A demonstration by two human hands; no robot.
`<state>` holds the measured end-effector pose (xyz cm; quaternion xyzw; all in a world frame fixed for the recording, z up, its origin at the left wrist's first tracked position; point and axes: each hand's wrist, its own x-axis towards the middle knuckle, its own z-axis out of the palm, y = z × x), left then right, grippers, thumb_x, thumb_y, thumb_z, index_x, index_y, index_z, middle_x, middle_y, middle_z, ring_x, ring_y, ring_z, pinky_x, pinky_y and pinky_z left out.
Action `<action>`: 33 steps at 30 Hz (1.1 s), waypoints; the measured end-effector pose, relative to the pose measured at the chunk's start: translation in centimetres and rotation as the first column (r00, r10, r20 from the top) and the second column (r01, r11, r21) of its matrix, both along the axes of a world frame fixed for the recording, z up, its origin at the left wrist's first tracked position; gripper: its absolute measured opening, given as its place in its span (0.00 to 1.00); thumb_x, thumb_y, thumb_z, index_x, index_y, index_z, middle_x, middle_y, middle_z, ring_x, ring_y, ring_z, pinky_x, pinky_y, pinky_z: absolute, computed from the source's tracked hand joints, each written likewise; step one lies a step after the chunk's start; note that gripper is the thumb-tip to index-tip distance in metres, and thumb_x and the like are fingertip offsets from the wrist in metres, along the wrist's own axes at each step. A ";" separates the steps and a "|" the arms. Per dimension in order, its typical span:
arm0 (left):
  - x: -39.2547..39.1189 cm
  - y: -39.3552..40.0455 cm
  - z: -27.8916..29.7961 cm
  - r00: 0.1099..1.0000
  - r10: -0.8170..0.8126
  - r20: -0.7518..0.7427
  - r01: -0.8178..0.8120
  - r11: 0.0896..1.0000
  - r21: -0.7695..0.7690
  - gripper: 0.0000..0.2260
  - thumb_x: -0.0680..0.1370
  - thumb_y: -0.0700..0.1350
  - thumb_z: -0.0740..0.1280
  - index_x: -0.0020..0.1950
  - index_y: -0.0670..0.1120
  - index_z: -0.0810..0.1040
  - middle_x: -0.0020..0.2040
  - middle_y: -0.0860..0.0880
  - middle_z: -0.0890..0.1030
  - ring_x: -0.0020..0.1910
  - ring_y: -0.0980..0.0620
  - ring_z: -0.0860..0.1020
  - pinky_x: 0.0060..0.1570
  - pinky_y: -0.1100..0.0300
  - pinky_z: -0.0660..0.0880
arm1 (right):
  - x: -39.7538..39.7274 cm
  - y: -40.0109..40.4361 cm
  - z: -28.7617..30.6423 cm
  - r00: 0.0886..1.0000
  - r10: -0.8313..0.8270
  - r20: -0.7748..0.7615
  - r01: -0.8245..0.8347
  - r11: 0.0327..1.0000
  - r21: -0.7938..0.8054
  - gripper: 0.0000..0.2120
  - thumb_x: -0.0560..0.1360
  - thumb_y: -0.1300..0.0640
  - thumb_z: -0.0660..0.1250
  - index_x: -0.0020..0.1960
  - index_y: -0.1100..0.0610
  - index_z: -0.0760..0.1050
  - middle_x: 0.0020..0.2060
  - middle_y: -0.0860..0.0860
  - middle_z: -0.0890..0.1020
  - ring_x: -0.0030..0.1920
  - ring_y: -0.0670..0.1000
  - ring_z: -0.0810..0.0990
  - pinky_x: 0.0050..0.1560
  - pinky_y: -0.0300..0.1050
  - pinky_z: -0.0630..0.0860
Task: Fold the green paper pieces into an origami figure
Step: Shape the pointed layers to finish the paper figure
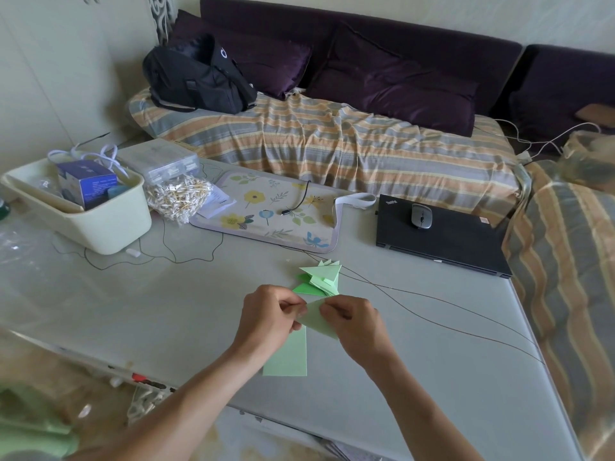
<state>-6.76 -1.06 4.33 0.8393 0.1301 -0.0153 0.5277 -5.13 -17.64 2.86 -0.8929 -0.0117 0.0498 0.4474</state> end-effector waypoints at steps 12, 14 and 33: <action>0.0 0.0 0.3 0.996 -0.084 0.039 0.076 0.982 0.174 0.04 0.72 0.43 0.78 0.38 0.48 0.86 0.24 0.55 0.79 0.23 0.63 0.75 0.26 0.72 0.67 | 0.2 0.0 0.1 0.997 0.006 0.073 -0.011 0.998 0.067 0.05 0.73 0.56 0.73 0.39 0.49 0.82 0.33 0.51 0.81 0.31 0.47 0.72 0.33 0.35 0.69; 0.0 -0.1 0.5 0.992 -0.115 0.043 0.102 0.967 0.232 0.03 0.71 0.43 0.78 0.38 0.49 0.87 0.24 0.58 0.77 0.25 0.64 0.75 0.28 0.73 0.67 | 0.2 0.1 -0.1 0.993 0.036 0.110 -0.042 0.998 0.051 0.05 0.72 0.56 0.74 0.39 0.48 0.81 0.35 0.46 0.83 0.34 0.47 0.76 0.37 0.37 0.72; 0.8 0.0 -1.0 0.914 -0.311 0.262 0.157 0.864 0.479 0.04 0.75 0.42 0.72 0.42 0.50 0.82 0.39 0.54 0.79 0.38 0.55 0.78 0.41 0.60 0.74 | 0.2 -0.1 -0.2 0.982 0.107 0.156 -0.113 0.993 0.029 0.05 0.75 0.63 0.71 0.41 0.56 0.79 0.34 0.45 0.81 0.36 0.41 0.76 0.38 0.30 0.71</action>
